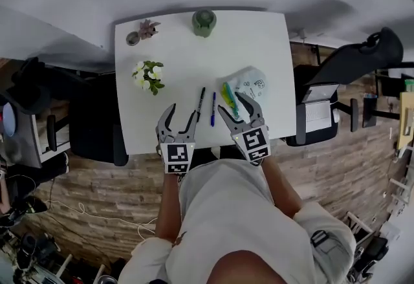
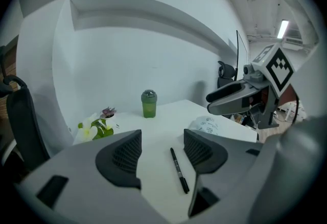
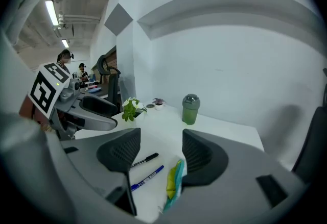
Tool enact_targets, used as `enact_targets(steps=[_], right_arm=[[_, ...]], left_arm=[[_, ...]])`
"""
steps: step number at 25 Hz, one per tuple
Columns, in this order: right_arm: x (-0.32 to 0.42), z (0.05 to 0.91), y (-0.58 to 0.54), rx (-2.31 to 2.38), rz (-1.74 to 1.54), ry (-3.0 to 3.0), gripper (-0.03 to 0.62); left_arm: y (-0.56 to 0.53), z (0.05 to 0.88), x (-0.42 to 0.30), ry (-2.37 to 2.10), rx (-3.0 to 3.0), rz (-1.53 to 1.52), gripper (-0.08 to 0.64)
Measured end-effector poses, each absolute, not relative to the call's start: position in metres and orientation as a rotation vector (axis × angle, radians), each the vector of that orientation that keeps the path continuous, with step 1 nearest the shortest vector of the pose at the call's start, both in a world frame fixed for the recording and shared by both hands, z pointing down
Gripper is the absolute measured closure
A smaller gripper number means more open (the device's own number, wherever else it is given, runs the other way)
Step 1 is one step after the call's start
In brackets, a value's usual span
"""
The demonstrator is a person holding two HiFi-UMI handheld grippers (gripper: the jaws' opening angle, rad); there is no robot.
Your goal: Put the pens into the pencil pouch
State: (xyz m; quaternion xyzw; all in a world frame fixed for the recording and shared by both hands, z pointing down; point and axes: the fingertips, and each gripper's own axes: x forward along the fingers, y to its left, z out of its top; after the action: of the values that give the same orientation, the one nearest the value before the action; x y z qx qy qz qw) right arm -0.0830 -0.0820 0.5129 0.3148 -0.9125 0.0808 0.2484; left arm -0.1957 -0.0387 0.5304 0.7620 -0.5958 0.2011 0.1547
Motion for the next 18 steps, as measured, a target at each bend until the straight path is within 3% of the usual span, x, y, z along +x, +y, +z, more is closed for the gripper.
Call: enact_targets(steps=[18], right_arm=[[-0.077,0.601,-0.044,0.797,0.365,-2.331,0.364]], left_arm=[[-0.015,0.630,-0.167,-1.453,2.129,0.714,0.370]])
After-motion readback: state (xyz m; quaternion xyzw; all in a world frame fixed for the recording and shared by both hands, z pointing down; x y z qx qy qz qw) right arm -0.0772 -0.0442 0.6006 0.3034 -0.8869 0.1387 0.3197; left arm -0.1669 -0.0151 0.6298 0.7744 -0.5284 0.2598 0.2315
